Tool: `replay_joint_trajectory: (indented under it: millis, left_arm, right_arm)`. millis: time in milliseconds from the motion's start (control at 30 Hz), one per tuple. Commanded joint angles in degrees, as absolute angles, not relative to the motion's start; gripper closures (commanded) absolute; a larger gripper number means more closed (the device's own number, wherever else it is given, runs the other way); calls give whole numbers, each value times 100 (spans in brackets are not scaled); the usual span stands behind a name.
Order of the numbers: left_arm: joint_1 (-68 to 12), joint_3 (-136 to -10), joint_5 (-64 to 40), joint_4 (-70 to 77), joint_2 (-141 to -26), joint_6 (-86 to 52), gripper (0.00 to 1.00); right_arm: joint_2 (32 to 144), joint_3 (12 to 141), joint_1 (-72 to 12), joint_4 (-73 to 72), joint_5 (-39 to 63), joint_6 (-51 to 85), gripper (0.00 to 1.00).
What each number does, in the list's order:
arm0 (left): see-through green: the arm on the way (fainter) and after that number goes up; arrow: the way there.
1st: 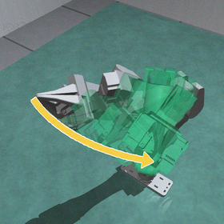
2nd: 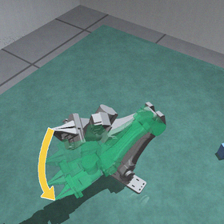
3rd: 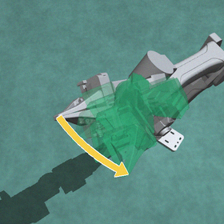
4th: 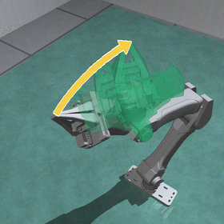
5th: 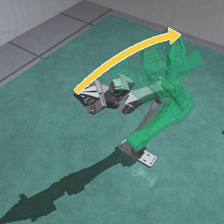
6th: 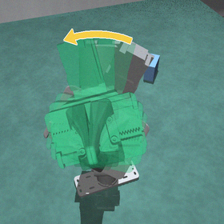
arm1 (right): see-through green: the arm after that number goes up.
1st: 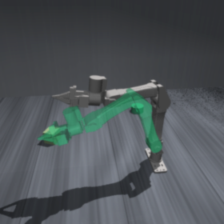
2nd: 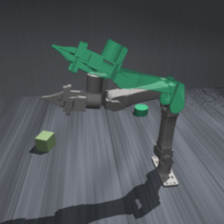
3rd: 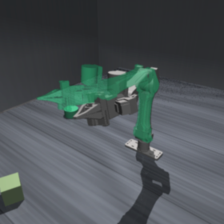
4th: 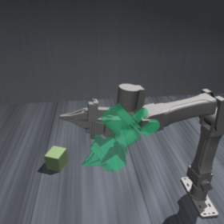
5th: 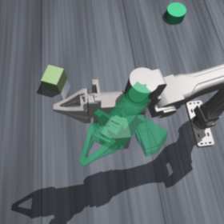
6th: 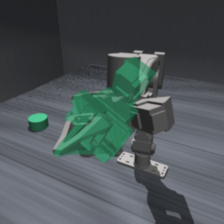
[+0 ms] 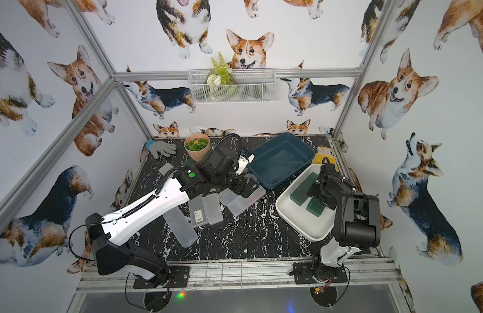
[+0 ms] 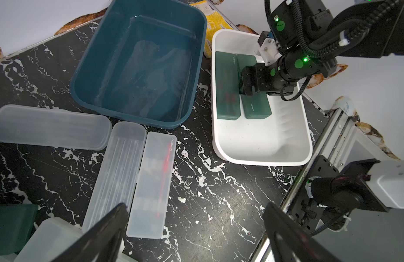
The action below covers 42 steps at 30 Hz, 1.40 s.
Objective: Place the pencil cases by color into the storage box
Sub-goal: Place the pencil case at the storage box, then pick up the pencil case from the center of the board.
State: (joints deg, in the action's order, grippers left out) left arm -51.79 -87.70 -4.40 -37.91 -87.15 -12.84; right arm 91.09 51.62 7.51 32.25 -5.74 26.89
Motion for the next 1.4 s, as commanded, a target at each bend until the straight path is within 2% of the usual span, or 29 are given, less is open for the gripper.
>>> replay_joint_trajectory:
  millis: [0, 133, 333, 500, 667, 767, 900, 1100, 1367]
  left_arm:
    - [-5070, -8873, -486, -3957, -8745, -1434, 4]
    - [-4826, -8907, -502, -4140, -8736, -1601, 4]
    - [-4245, -9026, -516, -4486, -8754, -1881, 4]
    - [-3668, -9162, -242, -4842, -8897, -2145, 4]
    - [-3357, -9516, 467, -5443, -9181, -2084, 5]
    - [-3054, -9447, 723, -5629, -9140, -2188, 5]
    - [-2441, -9018, 755, -5769, -8754, -2430, 5]
    - [-1602, -8155, 654, -5930, -7996, -2781, 5]
    - [-592, -7118, -57, -5918, -7112, -3208, 5]
  right_arm:
    - [8790, 5333, 750, 3533, -560, 2916, 3]
    - [8251, 5624, 747, 4071, -768, 3256, 3]
    - [7205, 5694, 583, 4142, -854, 3490, 3]
    - [6822, 6105, -306, 4280, -1043, 3481, 4]
    - [7035, 6530, -1687, 4038, -1242, 3660, 5]
    - [7699, 7074, -2809, 3671, -1206, 3586, 5]
    - [8893, 7977, -3809, 3347, -873, 3167, 5]
    - [10421, 9045, -4424, 2876, -117, 2983, 5]
    - [12143, 10608, -4780, 2583, 858, 2154, 5]
